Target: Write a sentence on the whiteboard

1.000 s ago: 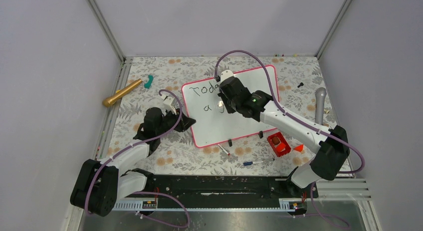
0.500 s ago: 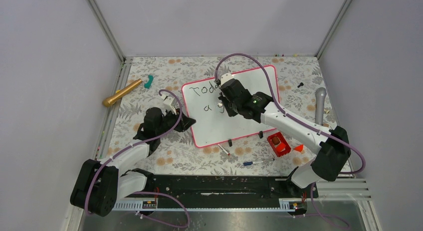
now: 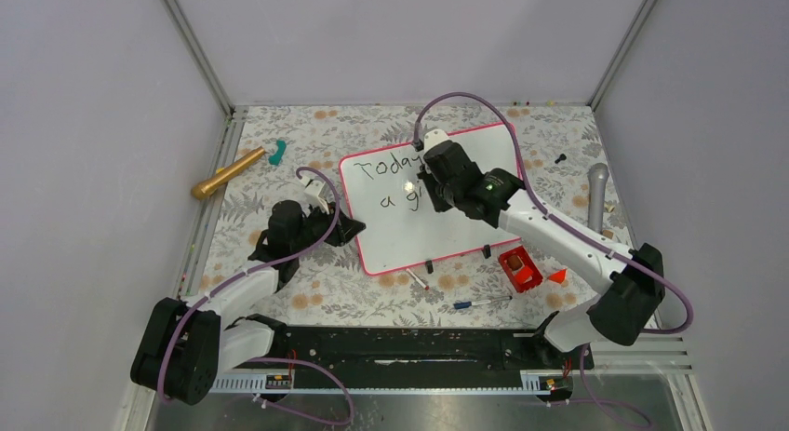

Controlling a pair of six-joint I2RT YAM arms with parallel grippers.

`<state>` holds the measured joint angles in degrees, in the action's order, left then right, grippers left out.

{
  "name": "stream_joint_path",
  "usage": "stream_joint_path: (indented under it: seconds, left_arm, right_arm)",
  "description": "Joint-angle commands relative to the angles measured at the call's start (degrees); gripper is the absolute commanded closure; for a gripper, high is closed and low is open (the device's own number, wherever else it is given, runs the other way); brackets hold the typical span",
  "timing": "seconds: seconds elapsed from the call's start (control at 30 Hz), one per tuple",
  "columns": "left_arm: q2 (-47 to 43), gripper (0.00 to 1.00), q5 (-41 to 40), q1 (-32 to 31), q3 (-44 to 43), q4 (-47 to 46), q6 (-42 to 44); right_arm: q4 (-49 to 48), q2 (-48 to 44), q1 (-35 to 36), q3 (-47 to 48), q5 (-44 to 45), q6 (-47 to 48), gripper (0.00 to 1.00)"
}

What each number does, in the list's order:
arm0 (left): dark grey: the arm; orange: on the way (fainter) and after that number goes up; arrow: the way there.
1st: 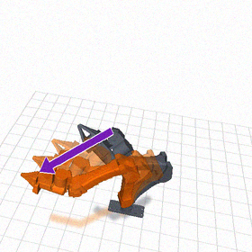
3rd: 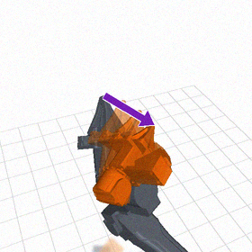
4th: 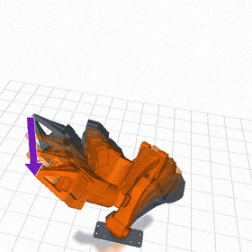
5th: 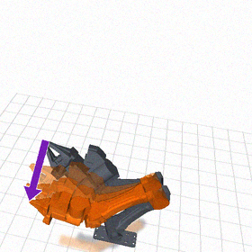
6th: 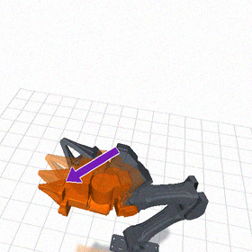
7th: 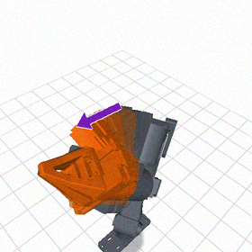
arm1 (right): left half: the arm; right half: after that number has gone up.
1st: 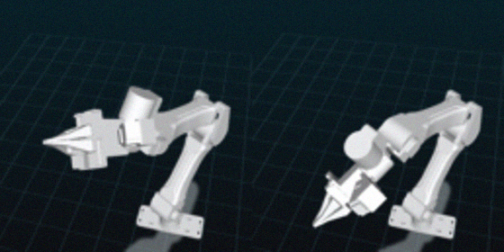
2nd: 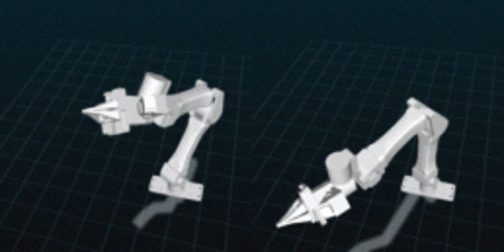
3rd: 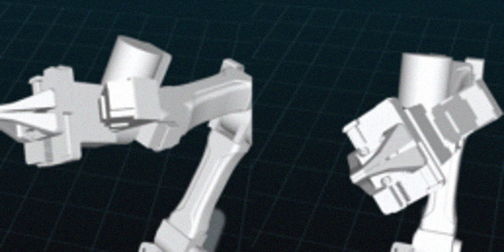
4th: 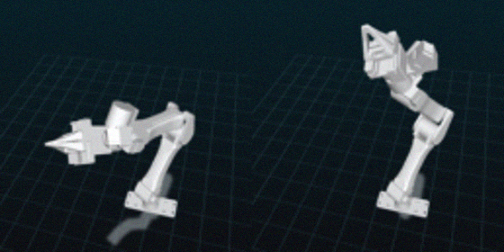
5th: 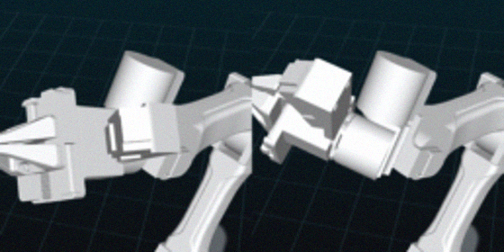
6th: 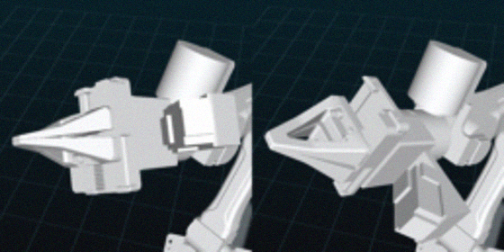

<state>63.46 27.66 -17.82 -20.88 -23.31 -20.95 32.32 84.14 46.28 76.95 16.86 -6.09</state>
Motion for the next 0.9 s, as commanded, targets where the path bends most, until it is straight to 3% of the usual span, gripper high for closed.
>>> stream_joint_path:
  seconds: [0.0,0.27,0.87]
  left_arm:
    - [-0.61,0.87,-3.23,0.08,-0.82,-0.68,3.39]
    - [-0.62,0.87,-3.24,0.07,-0.81,-0.69,3.37]
    - [-0.47,0.87,-3.14,0.1,-0.87,-0.91,3.28]
  right_arm:
    - [-0.45,-1.66,-1.94,1.38,0.72,-0.22,1.0]
    - [-6.1,-2.52,-2.65,-1.05,3.36,-0.13,1.0]
    - [-6.35,-1.93,-2.95,-0.24,4.31,1.42,1.0]
